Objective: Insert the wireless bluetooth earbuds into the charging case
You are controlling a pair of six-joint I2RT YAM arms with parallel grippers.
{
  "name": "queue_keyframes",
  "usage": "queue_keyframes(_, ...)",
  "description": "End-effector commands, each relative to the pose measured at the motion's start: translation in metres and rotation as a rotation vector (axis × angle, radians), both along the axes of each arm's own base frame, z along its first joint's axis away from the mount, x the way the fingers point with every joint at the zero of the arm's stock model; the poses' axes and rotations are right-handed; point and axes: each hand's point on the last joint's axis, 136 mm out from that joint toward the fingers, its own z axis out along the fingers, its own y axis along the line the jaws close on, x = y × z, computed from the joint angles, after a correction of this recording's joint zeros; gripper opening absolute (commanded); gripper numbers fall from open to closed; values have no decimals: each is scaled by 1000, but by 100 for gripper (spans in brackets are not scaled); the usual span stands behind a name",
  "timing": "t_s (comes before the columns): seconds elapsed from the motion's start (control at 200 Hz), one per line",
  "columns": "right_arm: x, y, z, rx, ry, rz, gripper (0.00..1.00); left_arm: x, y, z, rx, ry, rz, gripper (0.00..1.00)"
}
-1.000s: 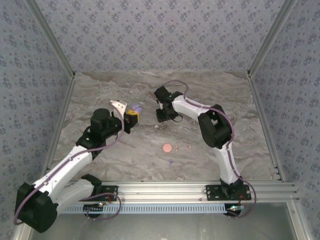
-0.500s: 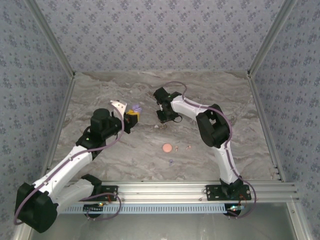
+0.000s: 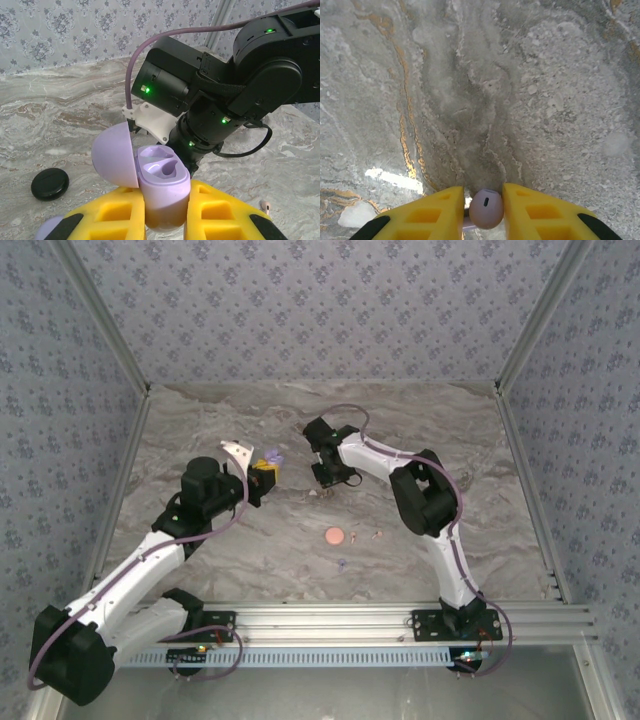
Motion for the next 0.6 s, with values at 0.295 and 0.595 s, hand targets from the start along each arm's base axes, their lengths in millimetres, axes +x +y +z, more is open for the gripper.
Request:
queue_keyframes(0.295,-16,-12,-7,-70,59,24,21,1,1,7,-10,-6,3,0)
queue_keyframes(0.595,-3,-18,69,76,-146,35,19,-2,-9,13,-67,5,-46,0)
